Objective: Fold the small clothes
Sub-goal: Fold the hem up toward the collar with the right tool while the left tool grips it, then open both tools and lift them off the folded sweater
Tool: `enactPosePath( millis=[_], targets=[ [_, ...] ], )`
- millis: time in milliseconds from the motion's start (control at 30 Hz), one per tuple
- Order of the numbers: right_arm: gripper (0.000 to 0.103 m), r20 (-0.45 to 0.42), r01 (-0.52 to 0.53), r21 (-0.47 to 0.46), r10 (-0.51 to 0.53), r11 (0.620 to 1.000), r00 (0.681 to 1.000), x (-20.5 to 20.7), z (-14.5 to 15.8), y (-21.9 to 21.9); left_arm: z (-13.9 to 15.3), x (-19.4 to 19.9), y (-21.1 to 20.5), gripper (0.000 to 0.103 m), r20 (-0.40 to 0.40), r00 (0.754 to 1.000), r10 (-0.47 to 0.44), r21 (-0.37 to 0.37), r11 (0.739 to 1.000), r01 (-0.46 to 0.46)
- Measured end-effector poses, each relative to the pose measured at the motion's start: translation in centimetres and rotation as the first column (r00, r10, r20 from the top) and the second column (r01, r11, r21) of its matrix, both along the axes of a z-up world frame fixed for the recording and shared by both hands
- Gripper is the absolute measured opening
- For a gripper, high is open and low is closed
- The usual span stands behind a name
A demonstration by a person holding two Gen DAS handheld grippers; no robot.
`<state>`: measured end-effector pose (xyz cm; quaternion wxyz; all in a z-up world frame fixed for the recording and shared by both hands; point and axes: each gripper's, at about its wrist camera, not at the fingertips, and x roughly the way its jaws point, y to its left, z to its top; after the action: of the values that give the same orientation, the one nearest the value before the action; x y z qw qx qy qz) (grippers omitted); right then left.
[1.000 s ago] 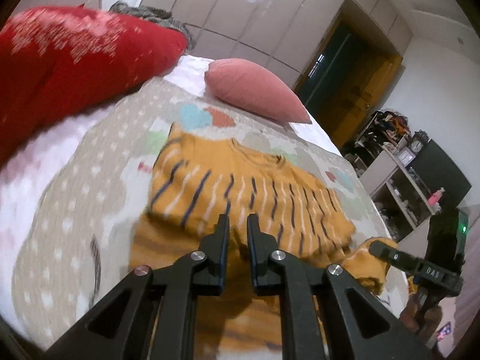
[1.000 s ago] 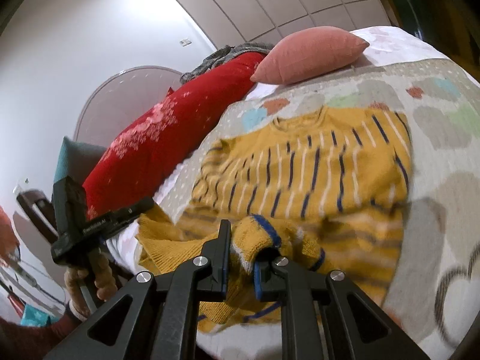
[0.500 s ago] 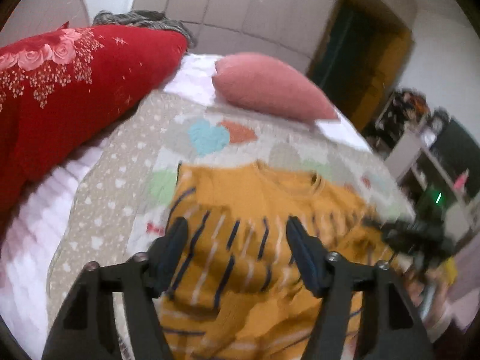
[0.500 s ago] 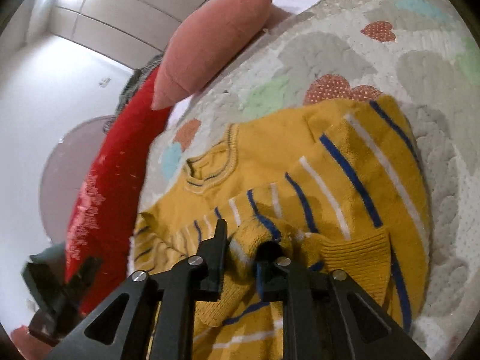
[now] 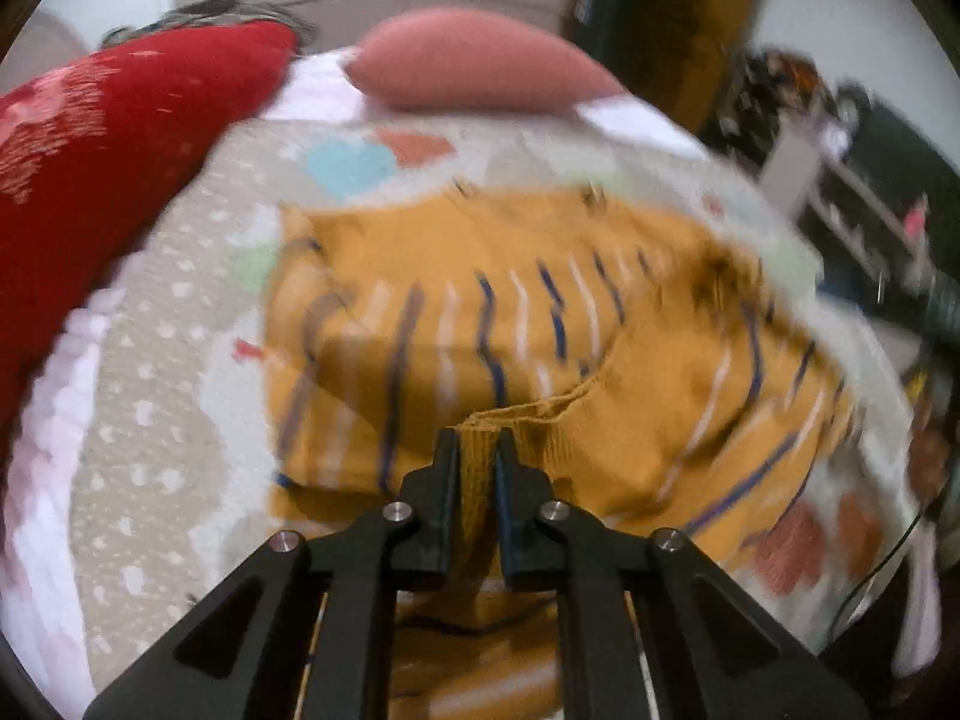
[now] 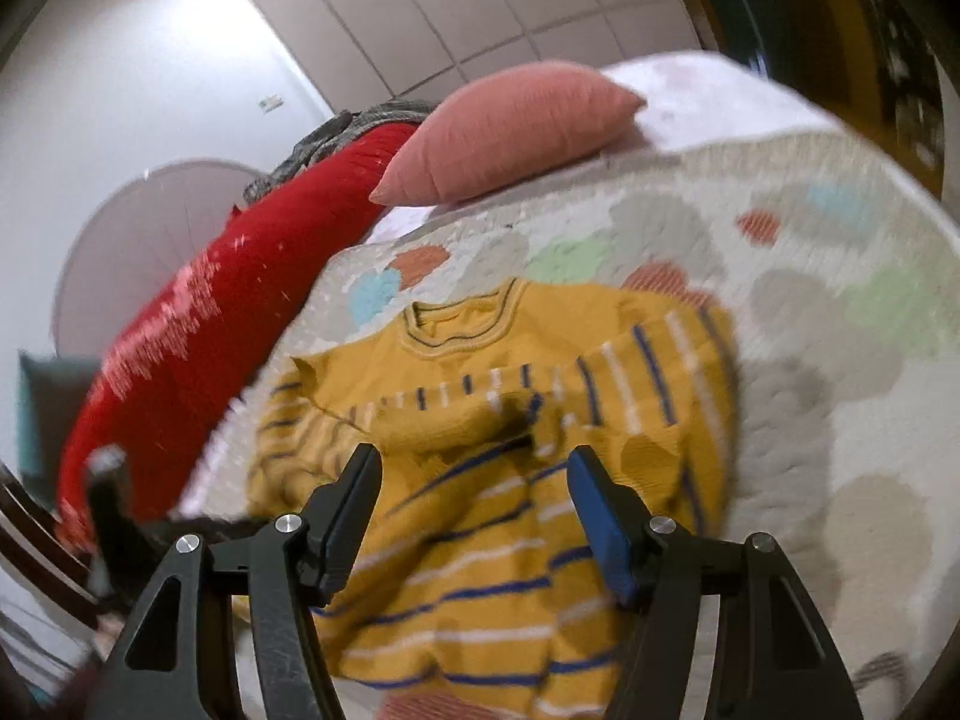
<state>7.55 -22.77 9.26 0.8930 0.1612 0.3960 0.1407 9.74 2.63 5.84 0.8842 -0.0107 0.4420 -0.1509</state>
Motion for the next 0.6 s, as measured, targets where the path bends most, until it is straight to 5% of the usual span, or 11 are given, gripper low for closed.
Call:
enactPosePath(
  millis=[200,333,467,567,600],
  targets=[
    [0.077,0.032,-0.09,-0.161,0.096,0.983,0.995,2.4,0.0,2.7,4.2,5.5,2.5,0.011,0.051,0.99,0.134,-0.005,0.991,-0.134],
    [0.078,0.014,-0.172,-0.327,0.187,0.929,0.982,4.7,-1.3,6.3,4.0,8.3,1.6,0.011,0.05,0.989,0.14,0.043,0.989,-0.142],
    [0.076,-0.054,-0.18,-0.348,0.172,0.92,0.984,8.5,-3.6,7.1,2.5,10.2,0.7,0.011,0.028,0.99,0.138,0.071,0.988,-0.139],
    [0.011,-0.157,-0.22,-0.276,0.182,0.936,0.971,10.8,-5.6,6.4,1.4,11.2,1.0,0.011,0.005,0.989,0.149,0.059,0.987,-0.149],
    [0.011,-0.156,-0.209,-0.264,0.172,0.942,0.973,11.0,-5.6,6.0,1.2,11.5,1.2,0.011,-0.001,0.988,0.152,0.052,0.987,-0.152]
  ],
)
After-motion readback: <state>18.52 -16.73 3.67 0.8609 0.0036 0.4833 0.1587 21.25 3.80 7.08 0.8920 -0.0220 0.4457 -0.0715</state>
